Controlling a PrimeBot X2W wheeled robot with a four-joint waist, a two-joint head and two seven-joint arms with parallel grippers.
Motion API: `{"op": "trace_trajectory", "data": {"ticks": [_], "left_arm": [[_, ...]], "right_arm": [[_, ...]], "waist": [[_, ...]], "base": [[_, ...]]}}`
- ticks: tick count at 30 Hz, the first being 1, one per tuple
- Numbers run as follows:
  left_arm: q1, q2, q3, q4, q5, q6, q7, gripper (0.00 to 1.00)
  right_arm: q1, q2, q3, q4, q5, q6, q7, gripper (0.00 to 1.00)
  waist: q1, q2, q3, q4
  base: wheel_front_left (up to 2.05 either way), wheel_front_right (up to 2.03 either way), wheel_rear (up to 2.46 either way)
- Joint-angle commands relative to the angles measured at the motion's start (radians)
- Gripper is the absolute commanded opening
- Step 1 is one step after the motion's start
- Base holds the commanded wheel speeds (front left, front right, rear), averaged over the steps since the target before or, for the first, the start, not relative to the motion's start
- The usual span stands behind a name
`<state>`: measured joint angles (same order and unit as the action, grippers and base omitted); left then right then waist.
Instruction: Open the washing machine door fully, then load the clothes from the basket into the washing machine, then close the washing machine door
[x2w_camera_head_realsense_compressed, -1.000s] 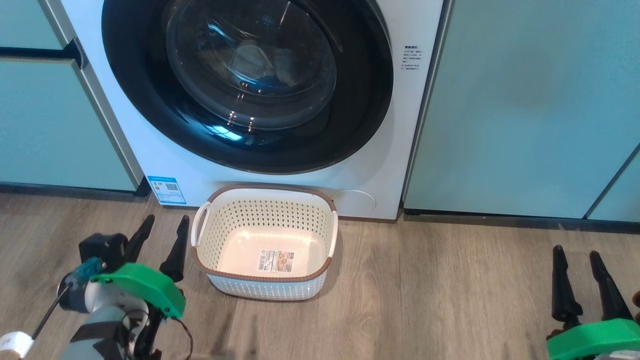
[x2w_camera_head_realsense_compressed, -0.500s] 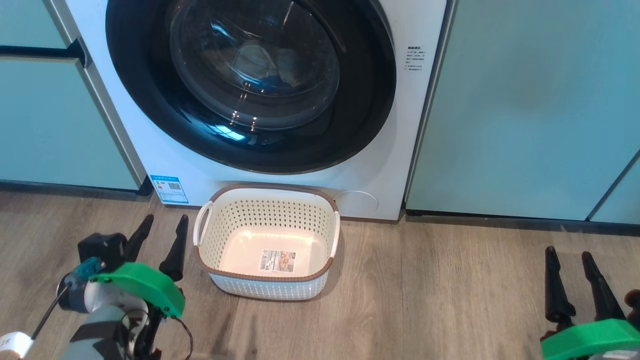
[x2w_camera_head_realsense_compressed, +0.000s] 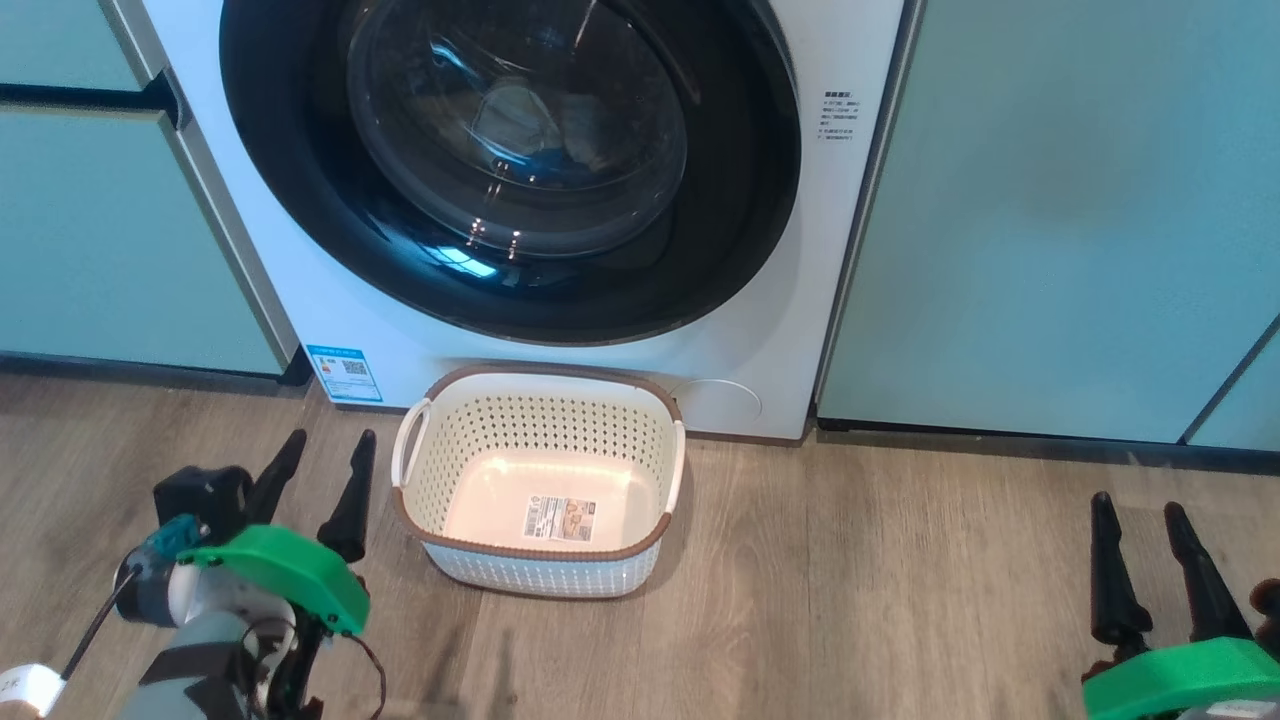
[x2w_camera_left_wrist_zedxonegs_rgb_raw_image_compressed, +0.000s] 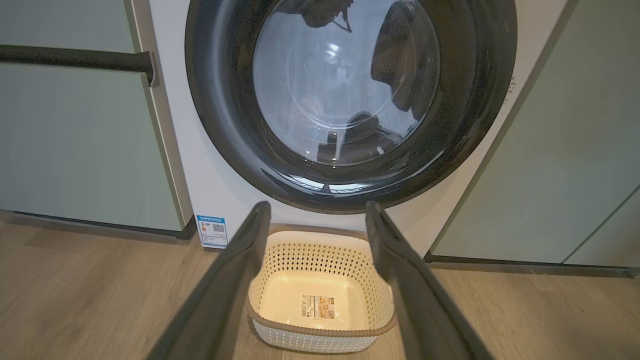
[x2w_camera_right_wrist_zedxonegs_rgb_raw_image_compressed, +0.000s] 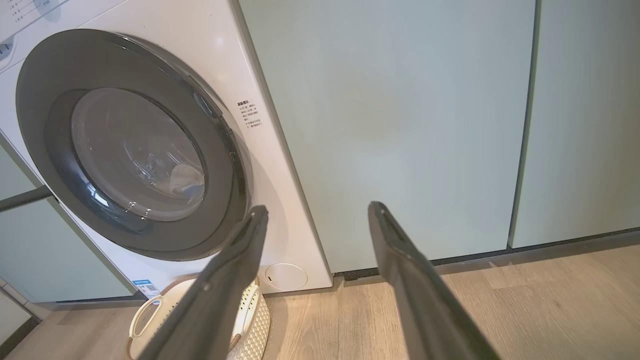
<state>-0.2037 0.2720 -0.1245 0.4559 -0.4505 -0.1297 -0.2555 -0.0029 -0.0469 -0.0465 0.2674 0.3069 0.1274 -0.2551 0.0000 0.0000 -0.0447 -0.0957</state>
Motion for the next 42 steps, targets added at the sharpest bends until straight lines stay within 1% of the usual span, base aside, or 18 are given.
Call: {"op": "trace_trajectory", "data": {"ticks": [1,6,7,12,42], "left_arm": [[-0.047,0.032,0.042,-0.025,-0.004,-0.001,-0.006,1.00],[-0.049,0.034,0.030,-0.037,-0.018,-0.001,-0.006,1.00],[0.000,0.001,-0.010,-0.005,-0.016,0.000,0.000,0.00],[0.066,-0.043,-0.020,0.059,-0.020,0.000,0.001,0.00],[0.073,-0.086,0.042,-0.006,-0.293,0.000,0.090,0.00]], "right_arm": [[-0.024,-0.010,0.018,-0.037,-0.001,0.003,-0.007,1.00],[-0.023,-0.010,0.018,-0.034,-0.002,0.003,-0.007,1.00],[0.000,0.000,-0.001,-0.001,0.000,0.000,0.000,0.00],[0.035,0.009,0.009,0.081,0.003,0.000,0.002,0.00],[0.002,0.006,-0.010,0.056,0.315,0.001,0.091,0.00]], "waist": [[0.0000,0.0000,0.001,0.001],[0.0000,0.0000,0.001,0.006],[0.0000,0.0000,0.001,0.006],[0.0000,0.0000,0.001,0.007],[0.0000,0.0000,0.013,0.028]], "base": [[0.00,0.00,0.00],[0.00,0.00,0.00],[0.00,0.00,0.00],[0.00,0.00,0.00],[0.00,0.00,0.00]]}}
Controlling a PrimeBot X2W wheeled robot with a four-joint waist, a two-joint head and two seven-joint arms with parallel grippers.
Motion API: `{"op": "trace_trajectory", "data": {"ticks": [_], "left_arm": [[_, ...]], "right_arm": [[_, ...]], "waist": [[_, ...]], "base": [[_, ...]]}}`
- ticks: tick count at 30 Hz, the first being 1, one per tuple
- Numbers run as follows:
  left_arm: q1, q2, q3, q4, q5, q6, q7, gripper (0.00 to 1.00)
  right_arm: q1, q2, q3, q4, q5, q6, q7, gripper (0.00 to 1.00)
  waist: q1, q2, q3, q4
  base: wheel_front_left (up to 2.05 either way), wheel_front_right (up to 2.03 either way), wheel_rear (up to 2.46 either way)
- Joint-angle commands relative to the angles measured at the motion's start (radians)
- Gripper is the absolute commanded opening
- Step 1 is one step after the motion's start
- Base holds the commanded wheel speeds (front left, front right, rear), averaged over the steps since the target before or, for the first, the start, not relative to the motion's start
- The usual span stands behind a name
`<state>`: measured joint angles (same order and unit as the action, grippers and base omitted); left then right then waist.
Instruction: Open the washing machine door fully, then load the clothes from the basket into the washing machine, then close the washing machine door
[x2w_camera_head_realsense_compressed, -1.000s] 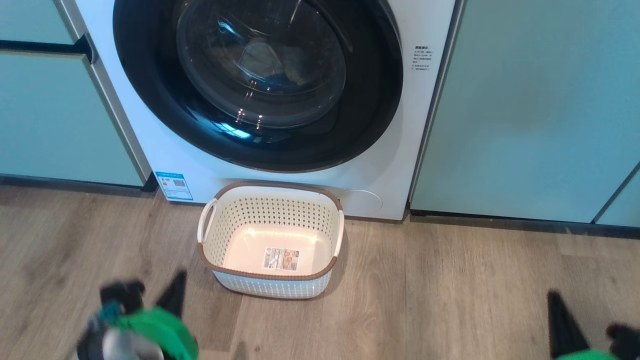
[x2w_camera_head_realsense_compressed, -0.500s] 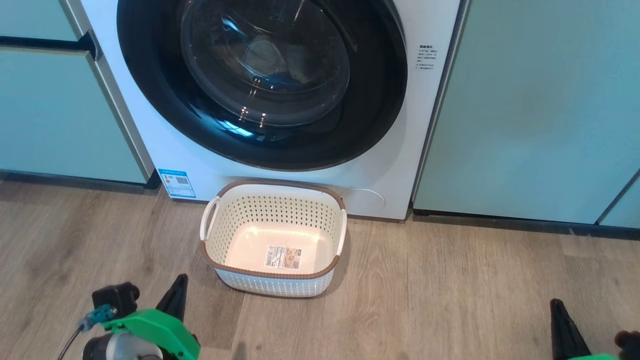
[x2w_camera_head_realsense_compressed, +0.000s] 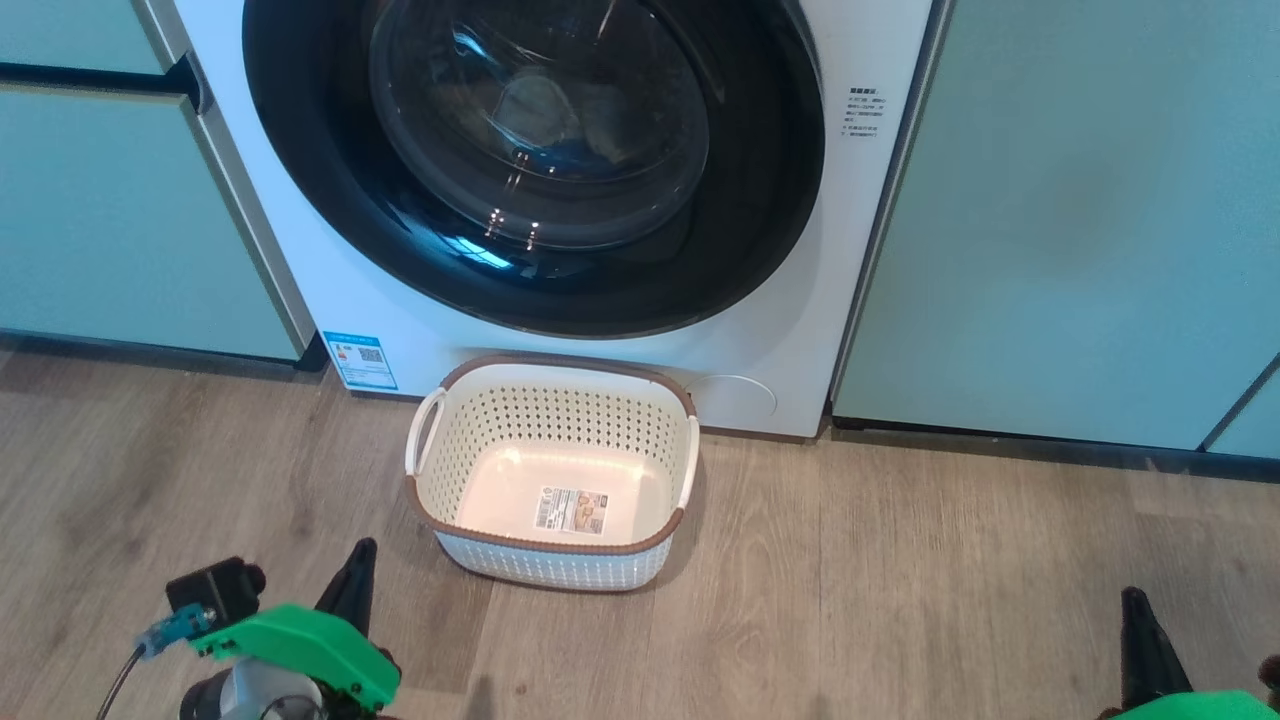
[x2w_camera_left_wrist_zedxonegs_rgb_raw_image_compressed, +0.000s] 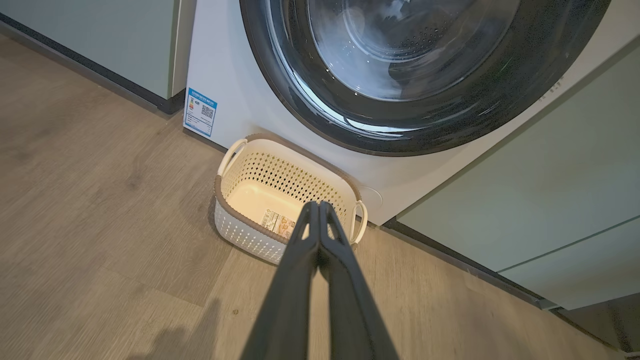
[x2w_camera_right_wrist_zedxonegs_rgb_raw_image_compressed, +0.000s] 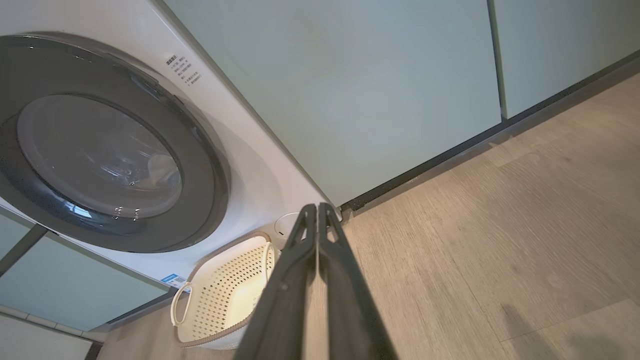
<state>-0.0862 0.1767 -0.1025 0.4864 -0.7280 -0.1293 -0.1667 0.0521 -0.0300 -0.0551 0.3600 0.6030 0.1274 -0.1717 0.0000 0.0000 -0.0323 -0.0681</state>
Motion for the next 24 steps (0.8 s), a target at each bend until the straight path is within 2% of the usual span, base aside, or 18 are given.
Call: {"op": "trace_trajectory", "data": {"ticks": [1,24], "left_arm": [[-0.044,0.008,0.022,-0.039,-0.025,0.000,0.004,0.00],[-0.039,-0.023,0.068,-0.086,-0.225,-0.001,0.069,0.00]], "right_arm": [[-0.055,-0.011,-0.002,-0.038,0.029,0.001,0.010,0.00],[-0.079,-0.013,-0.015,-0.056,0.258,0.001,0.075,0.00]], "waist": [[0.0000,0.0000,0.001,0.001],[0.0000,0.0000,0.009,0.017]], "base": [[0.00,0.00,0.00],[0.00,0.00,0.00]]}}
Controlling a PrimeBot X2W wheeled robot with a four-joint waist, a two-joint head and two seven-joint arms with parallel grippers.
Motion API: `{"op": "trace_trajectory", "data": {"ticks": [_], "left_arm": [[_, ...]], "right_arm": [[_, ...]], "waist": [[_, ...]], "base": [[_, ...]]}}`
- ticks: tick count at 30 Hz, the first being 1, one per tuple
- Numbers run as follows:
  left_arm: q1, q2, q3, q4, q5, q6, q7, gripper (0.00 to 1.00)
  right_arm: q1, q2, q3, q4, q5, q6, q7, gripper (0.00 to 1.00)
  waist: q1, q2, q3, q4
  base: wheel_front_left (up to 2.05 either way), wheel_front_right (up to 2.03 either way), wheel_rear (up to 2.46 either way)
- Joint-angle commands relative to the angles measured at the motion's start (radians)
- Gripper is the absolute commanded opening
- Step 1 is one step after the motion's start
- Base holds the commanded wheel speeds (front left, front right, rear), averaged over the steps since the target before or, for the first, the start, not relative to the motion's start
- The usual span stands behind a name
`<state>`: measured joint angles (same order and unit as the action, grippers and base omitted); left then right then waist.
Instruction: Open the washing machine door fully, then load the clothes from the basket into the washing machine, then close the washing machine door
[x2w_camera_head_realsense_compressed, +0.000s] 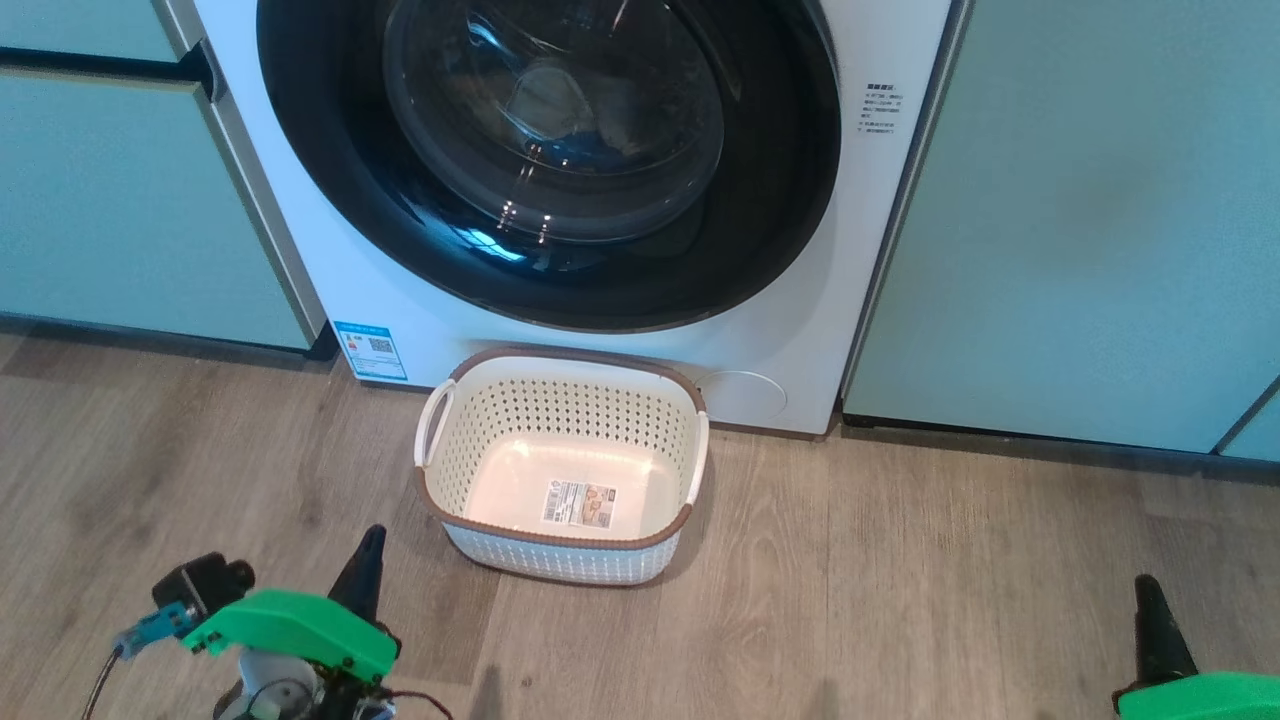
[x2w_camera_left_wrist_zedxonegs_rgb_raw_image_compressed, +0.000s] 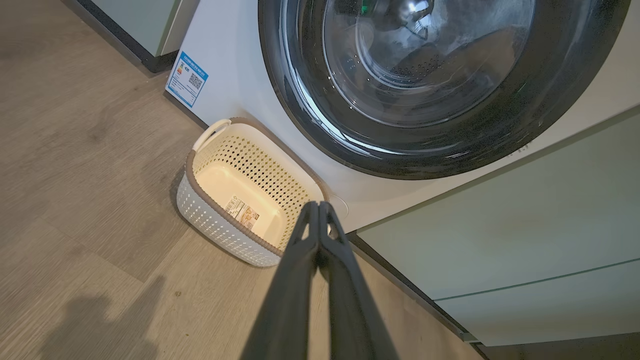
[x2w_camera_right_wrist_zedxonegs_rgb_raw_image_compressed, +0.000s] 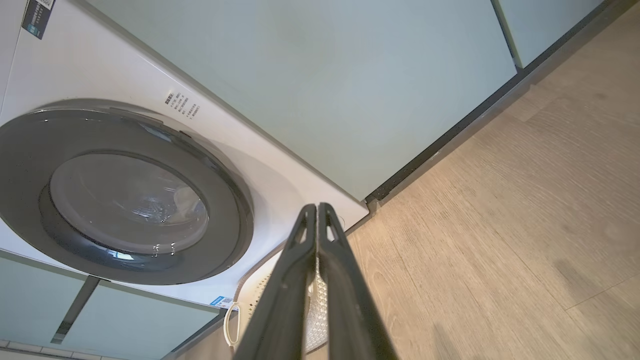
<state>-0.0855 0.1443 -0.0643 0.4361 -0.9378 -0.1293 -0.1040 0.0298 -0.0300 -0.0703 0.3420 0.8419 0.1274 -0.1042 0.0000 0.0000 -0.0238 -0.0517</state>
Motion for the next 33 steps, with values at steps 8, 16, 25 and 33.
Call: {"op": "trace_trajectory", "data": {"ticks": [8,16,25,33], "left_arm": [[-0.038,-0.002,0.046,-0.053,-0.088,-0.001,0.030,0.00],[-0.036,-0.014,0.063,-0.071,-0.161,-0.001,0.053,0.00],[-0.034,-0.027,0.082,-0.090,-0.243,-0.001,0.080,0.00],[-0.032,-0.038,0.098,-0.107,-0.316,-0.001,0.103,0.00]], "right_arm": [[-0.066,-0.014,-0.005,-0.044,0.102,0.002,0.031,0.00],[-0.075,-0.015,-0.010,-0.051,0.185,0.002,0.054,0.00],[-0.085,-0.016,-0.016,-0.058,0.279,0.002,0.081,0.00],[-0.094,-0.016,-0.020,-0.065,0.362,0.002,0.104,0.00]], "waist": [[0.0000,0.0000,0.003,0.006],[0.0000,0.0000,0.006,0.012],[0.0000,0.0000,0.009,0.018],[0.0000,0.0000,0.012,0.024]], "base": [[0.00,0.00,0.00],[0.00,0.00,0.00],[0.00,0.00,0.00],[0.00,0.00,0.00]]}}
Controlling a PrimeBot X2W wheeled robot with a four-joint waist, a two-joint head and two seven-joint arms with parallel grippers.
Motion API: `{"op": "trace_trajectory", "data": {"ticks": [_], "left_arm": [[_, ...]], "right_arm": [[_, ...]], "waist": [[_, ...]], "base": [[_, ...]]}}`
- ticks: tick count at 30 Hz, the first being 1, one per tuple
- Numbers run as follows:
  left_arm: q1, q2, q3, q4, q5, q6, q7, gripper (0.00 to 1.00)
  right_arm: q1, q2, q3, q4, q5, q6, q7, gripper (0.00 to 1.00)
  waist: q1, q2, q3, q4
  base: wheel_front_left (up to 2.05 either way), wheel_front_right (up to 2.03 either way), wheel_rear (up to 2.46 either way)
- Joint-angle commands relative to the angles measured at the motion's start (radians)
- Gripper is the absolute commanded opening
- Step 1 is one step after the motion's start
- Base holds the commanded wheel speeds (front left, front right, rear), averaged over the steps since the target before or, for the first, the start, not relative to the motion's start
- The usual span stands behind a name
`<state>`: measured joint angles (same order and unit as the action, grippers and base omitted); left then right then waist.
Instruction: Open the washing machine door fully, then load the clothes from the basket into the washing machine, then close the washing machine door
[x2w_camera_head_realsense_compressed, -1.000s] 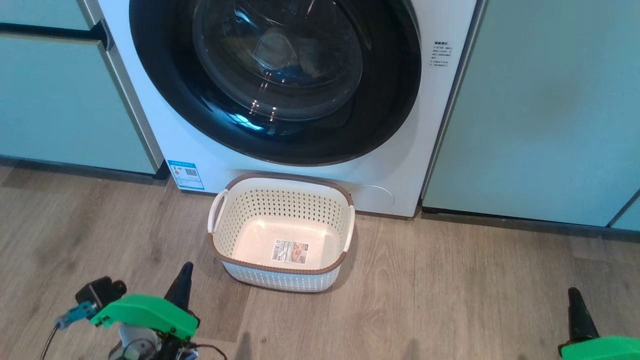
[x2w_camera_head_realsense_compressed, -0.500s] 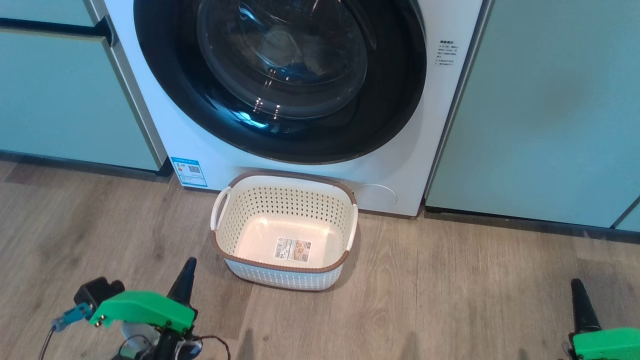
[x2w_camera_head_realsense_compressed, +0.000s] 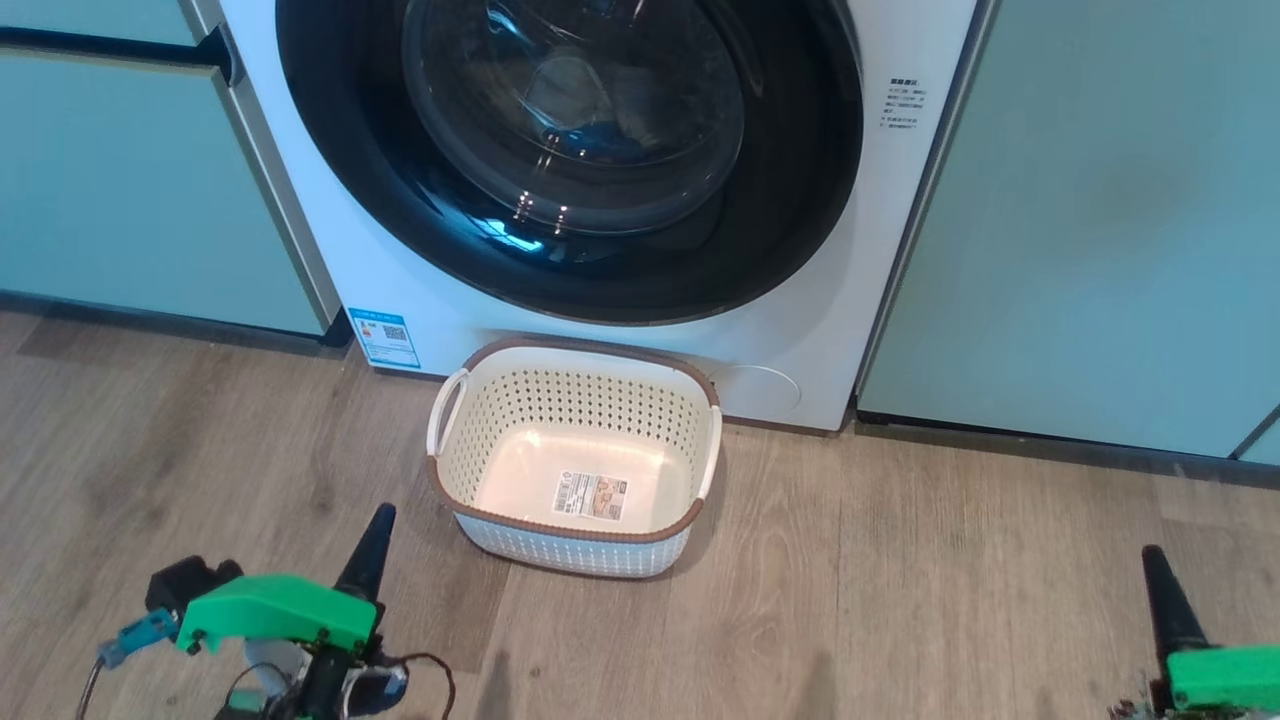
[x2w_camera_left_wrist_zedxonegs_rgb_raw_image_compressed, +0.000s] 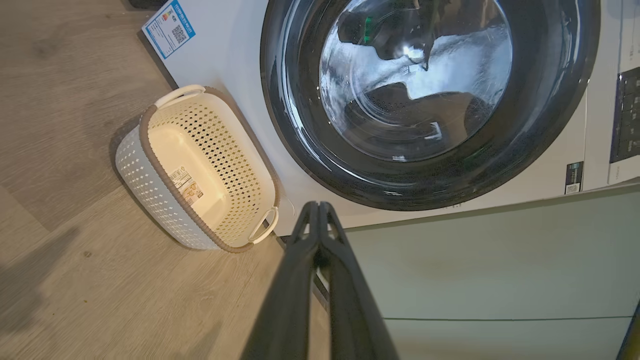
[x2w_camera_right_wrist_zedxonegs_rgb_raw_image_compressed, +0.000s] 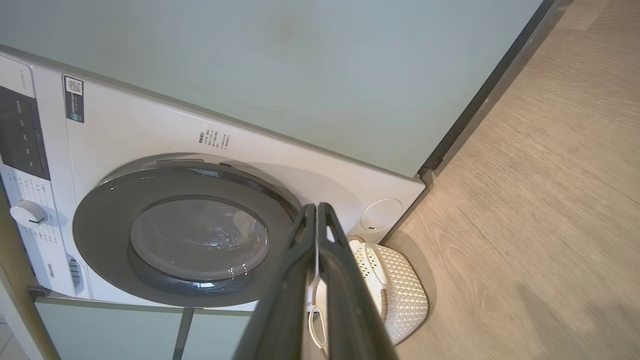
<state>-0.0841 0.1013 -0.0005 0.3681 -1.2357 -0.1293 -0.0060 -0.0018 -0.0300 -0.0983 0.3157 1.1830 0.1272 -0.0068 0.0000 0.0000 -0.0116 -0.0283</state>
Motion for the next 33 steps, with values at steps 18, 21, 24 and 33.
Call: {"op": "trace_trajectory", "data": {"ticks": [18,21,24,33], "left_arm": [[-0.029,-0.021,0.072,-0.078,-0.183,-0.001,0.058,0.00],[-0.028,-0.026,0.078,-0.085,-0.210,-0.001,0.067,0.00],[-0.027,-0.030,0.084,-0.091,-0.237,-0.001,0.076,0.00],[-0.025,-0.043,0.103,-0.111,-0.319,-0.001,0.102,0.00]], "right_arm": [[-0.083,-0.018,-0.003,-0.054,0.209,0.003,0.059,0.00],[-0.086,-0.018,-0.005,-0.056,0.240,0.003,0.068,0.00],[-0.090,-0.019,-0.007,-0.059,0.271,0.003,0.077,0.00],[-0.100,-0.020,-0.012,-0.066,0.364,0.003,0.103,0.00]], "waist": [[0.0000,0.0000,0.007,0.013],[0.0000,0.0000,0.008,0.016],[0.0000,0.0000,0.009,0.018],[0.0000,0.0000,0.013,0.024]], "base": [[0.00,0.00,0.00],[0.00,0.00,0.00],[0.00,0.00,0.00],[0.00,0.00,0.00]]}}
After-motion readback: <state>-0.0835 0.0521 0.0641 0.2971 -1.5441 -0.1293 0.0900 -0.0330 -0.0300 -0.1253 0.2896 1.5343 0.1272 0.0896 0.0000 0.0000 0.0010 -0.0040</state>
